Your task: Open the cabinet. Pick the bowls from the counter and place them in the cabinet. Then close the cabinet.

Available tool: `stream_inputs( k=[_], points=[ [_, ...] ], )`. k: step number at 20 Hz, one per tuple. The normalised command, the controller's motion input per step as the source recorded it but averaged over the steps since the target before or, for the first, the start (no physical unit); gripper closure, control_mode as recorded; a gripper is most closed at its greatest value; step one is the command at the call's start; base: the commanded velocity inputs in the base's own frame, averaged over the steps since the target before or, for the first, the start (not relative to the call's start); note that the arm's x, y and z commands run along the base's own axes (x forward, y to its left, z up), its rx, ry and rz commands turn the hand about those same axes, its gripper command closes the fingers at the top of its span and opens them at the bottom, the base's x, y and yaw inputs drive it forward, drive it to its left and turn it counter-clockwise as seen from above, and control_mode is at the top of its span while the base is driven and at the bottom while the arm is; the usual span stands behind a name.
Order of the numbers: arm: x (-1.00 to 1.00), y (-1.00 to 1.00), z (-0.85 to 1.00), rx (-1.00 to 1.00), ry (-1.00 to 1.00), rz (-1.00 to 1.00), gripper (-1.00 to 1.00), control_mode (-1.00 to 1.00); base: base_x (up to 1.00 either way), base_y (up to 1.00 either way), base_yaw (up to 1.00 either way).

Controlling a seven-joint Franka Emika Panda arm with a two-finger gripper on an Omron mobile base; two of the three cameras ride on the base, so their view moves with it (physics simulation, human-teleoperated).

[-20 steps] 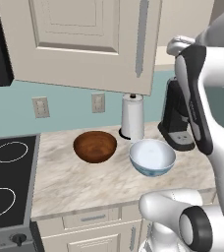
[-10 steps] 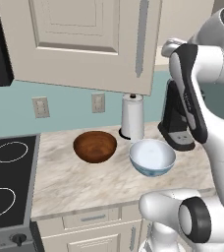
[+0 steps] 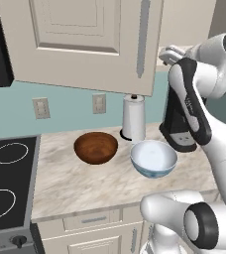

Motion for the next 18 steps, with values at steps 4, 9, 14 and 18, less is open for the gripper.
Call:
stream_inputs(
  k=[4,9,14,18],
  points=[
    [0.42,0.18,0.0,0.18,-0.12,0.27,-1.0,-1.0,0.0,0.0,0.0],
    [0.35,0.25,0.0,0.15,-0.02,0.37,-1.0,-1.0,0.0,0.0,0.0],
    [0.1,0.31,0.0,0.09,0.0,0.42,-1.0,-1.0,0.0,0.0,0.0],
    [0.0,0.6,0.04,0.02,0.0,0.45,-1.0,-1.0,0.0,0.0,0.0]
  ],
)
